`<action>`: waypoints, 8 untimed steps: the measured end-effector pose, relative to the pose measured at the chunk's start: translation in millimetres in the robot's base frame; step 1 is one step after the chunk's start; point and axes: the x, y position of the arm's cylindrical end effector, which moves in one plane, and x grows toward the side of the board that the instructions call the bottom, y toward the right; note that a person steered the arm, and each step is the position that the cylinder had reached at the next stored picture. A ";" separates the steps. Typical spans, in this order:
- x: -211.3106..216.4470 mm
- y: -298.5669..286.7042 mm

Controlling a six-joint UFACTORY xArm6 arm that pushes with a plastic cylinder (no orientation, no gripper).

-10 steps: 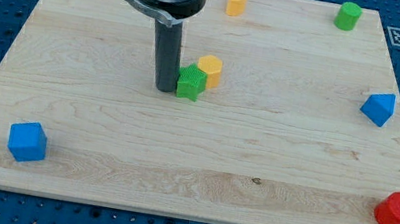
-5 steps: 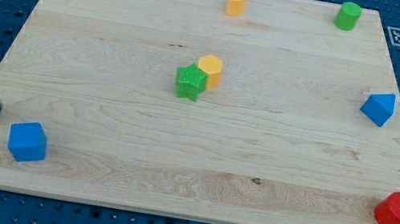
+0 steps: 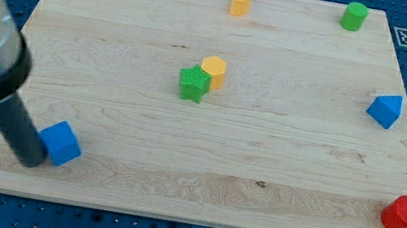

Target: Move the blue cube to the green star

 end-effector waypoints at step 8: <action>-34.2 187.8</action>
